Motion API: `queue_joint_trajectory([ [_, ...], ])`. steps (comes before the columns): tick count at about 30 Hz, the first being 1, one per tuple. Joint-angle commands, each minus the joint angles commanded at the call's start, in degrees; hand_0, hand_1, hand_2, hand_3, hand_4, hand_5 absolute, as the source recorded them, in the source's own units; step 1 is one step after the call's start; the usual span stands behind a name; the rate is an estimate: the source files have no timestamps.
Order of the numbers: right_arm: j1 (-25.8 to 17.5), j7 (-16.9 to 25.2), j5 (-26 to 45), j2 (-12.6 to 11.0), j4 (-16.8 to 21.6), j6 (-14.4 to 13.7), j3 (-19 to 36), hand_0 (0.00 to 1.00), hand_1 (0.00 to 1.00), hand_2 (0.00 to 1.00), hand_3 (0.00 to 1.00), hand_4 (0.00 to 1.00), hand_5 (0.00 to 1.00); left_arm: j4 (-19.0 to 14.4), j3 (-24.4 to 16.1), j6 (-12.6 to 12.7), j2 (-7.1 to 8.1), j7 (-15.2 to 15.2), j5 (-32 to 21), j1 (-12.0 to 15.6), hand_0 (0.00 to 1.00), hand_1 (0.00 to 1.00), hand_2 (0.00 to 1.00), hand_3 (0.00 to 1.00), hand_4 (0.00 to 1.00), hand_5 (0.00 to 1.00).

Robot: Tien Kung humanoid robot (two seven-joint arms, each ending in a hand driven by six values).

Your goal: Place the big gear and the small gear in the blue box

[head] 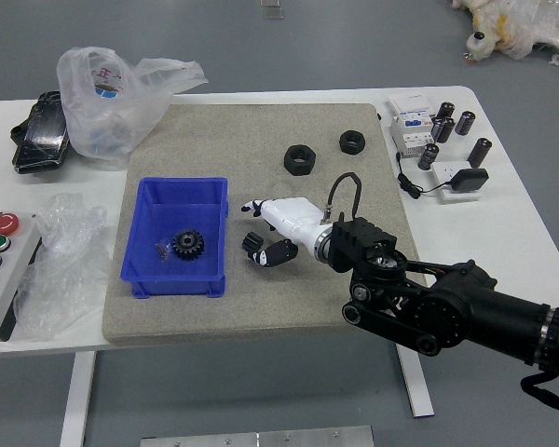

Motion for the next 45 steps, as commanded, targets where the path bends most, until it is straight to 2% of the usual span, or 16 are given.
queue_joint_trajectory([
  [2, 0.0, -0.1, 0.4, 0.3, -0.3, -0.2, -0.7, 0.342, 0.61, 0.79, 0.86, 0.868, 0.425, 0.0, 0.0, 0.0, 0.01, 0.0, 0.0, 0.0, 0.634, 0.642, 0.616, 0.671, 0.64, 0.308],
  [3, 0.0, -0.2, 0.5, 0.4, -0.5, -0.4, -1.0, 0.338, 0.585, 0.685, 0.794, 0.849, 0.41, 0.0, 0.1, 0.0, 0.02, 0.0, 0.0, 0.0, 0.633, 0.642, 0.617, 0.671, 0.64, 0.307],
  [8, 0.0, 0.1, 1.5, 0.9, -0.9, -2.8, -2.3, 0.338, 0.585, 0.685, 0.794, 0.849, 0.41, 0.0, 0.2, -0.1, 0.03, -0.1, -0.1, -0.1, 0.633, 0.642, 0.617, 0.671, 0.64, 0.307],
  [9, 0.0, 0.3, 1.7, 1.0, -1.0, -3.4, -2.5, 0.314, 0.488, 0.456, 0.612, 0.591, 0.202, 0.0, 0.2, -0.1, 0.03, -0.1, -0.1, -0.1, 0.633, 0.642, 0.617, 0.67, 0.639, 0.308],
  [14, 0.0, 0.6, 2.1, 1.1, -1.5, -5.0, -3.3, 0.314, 0.488, 0.456, 0.612, 0.591, 0.202, 0.0, 0.3, -0.1, 0.03, -0.3, -0.2, -0.2, 0.633, 0.642, 0.617, 0.67, 0.639, 0.308],
  [15, 0.0, 0.6, 2.1, 1.1, -1.6, -5.3, -3.5, 0.291, 0.466, 0.349, 0.478, 0.432, 0.087, 0.0, 0.3, -0.1, 0.04, -0.3, -0.2, -0.2, 0.633, 0.642, 0.617, 0.667, 0.64, 0.313],
  [20, -0.1, 0.6, 1.9, 0.9, -2.4, -5.7, -3.7, 0.291, 0.466, 0.349, 0.478, 0.432, 0.087, 0.1, 0.4, 0.0, 0.07, -0.5, -0.3, -0.2, 0.633, 0.642, 0.617, 0.667, 0.64, 0.313],
  [21, -0.1, 0.6, 2.0, 0.8, -2.5, -5.8, -3.8, 0.283, 0.459, 0.337, 0.46, 0.343, 0.059, 0.1, 0.4, 0.0, 0.07, -0.5, -0.4, -0.2, 0.633, 0.642, 0.617, 0.667, 0.635, 0.31],
  [26, -0.2, 0.7, 2.2, 0.5, -2.9, -6.2, -3.8, 0.283, 0.459, 0.337, 0.46, 0.343, 0.059, 0.1, 0.5, 0.1, 0.09, -0.8, -0.5, -0.2, 0.633, 0.642, 0.617, 0.667, 0.635, 0.31],
  [28, -0.1, 0.9, 2.2, 0.4, -3.0, -6.5, -3.4, 0.286, 0.463, 0.331, 0.453, 0.319, 0.025, 0.1, 0.5, 0.1, 0.08, -0.8, -0.6, -0.1, 0.633, 0.642, 0.618, 0.666, 0.634, 0.314],
  [40, 0.4, 1.7, 1.2, -1.5, -3.9, -7.7, 1.3, 0.287, 0.466, 0.327, 0.446, 0.297, 0.013, 0.1, 0.4, 0.2, 0.04, -0.9, -0.5, -0.1, 0.632, 0.641, 0.619, 0.666, 0.635, 0.319],
  [45, 1.0, 1.7, 0.7, -1.7, -2.1, -7.8, 2.6, 0.284, 0.465, 0.326, 0.443, 0.295, 0.016, 0.1, 0.3, 0.2, 0.0, -0.8, -0.4, 0.0, 0.632, 0.639, 0.62, 0.667, 0.635, 0.328],
])
